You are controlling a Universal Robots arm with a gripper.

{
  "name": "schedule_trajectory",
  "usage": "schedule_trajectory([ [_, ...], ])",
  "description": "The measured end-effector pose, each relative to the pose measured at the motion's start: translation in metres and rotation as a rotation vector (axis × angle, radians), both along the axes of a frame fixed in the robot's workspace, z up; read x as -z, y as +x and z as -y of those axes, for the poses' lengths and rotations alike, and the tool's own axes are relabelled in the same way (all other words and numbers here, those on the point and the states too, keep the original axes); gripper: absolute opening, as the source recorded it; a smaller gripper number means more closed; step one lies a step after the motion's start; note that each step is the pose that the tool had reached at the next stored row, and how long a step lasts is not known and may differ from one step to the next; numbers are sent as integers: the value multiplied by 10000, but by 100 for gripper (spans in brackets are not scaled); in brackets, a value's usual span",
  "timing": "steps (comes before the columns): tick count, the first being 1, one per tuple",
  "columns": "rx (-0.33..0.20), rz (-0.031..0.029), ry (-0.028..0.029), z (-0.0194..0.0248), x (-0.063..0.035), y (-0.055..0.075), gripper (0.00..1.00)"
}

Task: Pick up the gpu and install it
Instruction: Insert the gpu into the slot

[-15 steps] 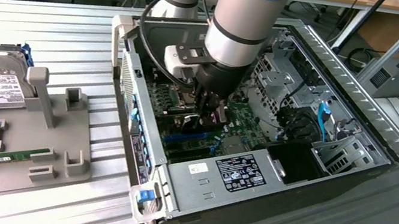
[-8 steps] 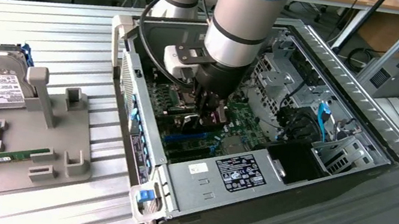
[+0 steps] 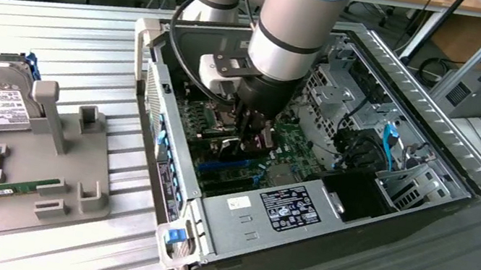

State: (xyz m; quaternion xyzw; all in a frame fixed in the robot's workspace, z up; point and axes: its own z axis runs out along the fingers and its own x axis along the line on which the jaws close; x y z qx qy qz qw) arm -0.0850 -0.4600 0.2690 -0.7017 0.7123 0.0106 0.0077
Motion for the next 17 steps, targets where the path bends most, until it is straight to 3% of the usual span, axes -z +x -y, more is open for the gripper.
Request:
schedule_trajectory([
  [17, 0, -21, -4, 0, 14, -3, 27],
])
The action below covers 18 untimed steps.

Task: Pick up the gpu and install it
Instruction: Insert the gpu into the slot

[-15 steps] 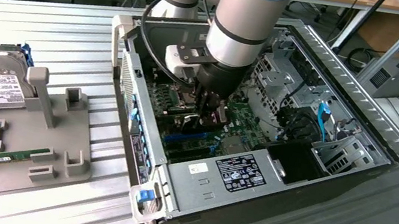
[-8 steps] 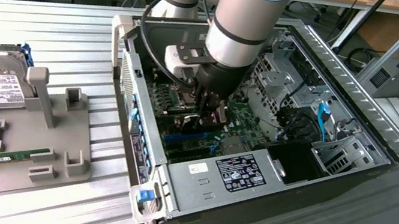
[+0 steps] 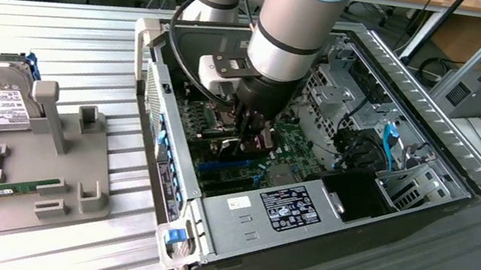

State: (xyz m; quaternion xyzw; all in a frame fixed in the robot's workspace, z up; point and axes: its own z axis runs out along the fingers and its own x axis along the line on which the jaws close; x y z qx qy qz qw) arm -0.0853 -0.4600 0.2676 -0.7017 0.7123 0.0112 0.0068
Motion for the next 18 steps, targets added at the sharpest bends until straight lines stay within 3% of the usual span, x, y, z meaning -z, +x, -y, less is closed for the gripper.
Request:
schedule_trajectory([
  [7, 0, -96, -1, 0, -1, 39, 27],
  [18, 1, -106, -1, 0, 0, 54, 27],
])
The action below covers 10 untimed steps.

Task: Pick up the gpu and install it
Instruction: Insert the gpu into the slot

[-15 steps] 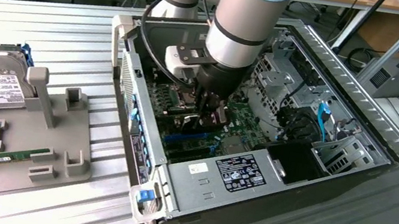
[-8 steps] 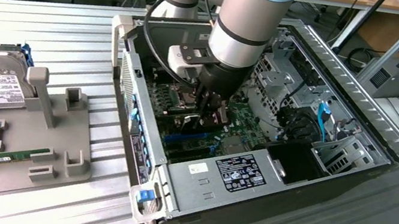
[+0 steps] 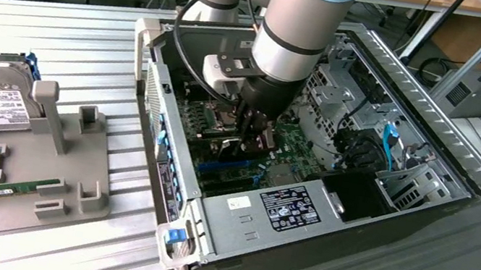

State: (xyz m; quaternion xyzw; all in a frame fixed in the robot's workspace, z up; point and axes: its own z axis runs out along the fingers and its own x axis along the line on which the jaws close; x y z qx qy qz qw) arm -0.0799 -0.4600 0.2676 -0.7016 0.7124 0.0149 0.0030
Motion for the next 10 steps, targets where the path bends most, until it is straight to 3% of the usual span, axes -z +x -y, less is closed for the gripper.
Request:
schedule_trajectory([
  [3, -2, 3, 0, 0, 0, 0, 27],
  [7, -2, 83, 0, 0, 0, 0, 27],
  [10, 1, 97, -1, 0, 0, -6, 27],
])
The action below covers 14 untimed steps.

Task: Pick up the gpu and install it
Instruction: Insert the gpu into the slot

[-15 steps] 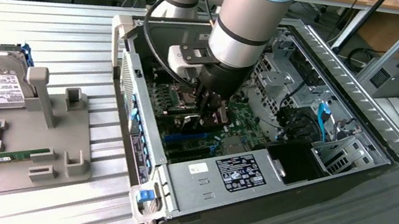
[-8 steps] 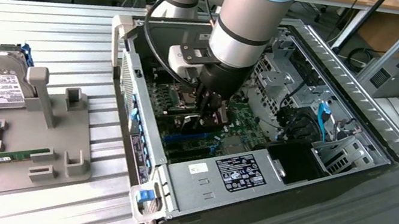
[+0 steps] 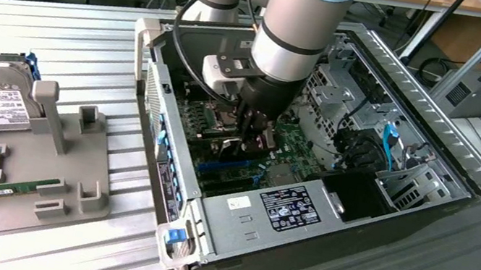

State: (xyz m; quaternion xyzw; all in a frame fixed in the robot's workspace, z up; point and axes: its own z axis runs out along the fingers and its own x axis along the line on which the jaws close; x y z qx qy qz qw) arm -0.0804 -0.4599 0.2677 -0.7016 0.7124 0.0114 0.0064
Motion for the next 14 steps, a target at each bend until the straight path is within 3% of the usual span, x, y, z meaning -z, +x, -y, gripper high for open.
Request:
schedule_trajectory([
  [5, -4, 70, 2, 0, 3, -25, 27],
  [14, -3, 90, 1, 0, 9, -26, 27],
])
